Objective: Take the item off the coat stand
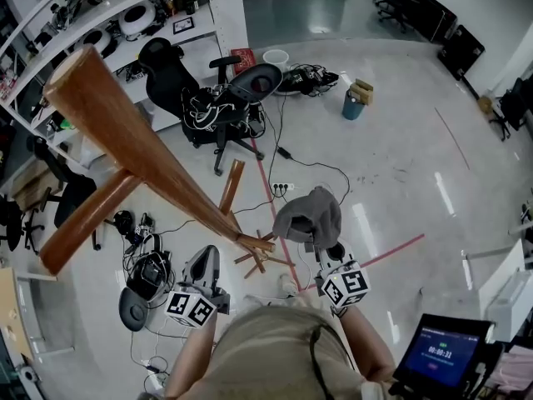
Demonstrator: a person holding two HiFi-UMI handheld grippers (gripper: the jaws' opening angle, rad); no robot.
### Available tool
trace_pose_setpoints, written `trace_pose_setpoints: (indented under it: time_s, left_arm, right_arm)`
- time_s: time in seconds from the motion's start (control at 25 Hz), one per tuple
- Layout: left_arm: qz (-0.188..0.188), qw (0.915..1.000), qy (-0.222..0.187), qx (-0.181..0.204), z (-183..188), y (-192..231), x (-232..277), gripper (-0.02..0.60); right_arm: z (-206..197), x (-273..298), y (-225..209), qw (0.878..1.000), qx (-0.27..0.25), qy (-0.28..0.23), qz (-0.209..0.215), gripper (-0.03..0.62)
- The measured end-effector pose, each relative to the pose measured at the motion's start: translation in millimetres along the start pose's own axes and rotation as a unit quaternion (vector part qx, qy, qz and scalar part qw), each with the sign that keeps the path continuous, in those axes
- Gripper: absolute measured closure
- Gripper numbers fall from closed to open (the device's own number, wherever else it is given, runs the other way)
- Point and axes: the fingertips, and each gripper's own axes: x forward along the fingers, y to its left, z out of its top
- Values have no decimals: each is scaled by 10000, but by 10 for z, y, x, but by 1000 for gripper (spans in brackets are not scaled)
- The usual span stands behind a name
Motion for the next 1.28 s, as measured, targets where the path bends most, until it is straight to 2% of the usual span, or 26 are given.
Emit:
trace_pose_setpoints:
  time_s: [0.76, 1.28]
  left_arm:
    - [79, 9999, 113, 30, -104, 13, -94, 563]
    - [229, 9995, 229, 25, -156, 110, -153, 563]
  right_arm:
    - [-219, -123, -9, 9999, 0, 112, -18, 560]
    - [-586, -127, -11, 9986, 68, 501, -169, 560]
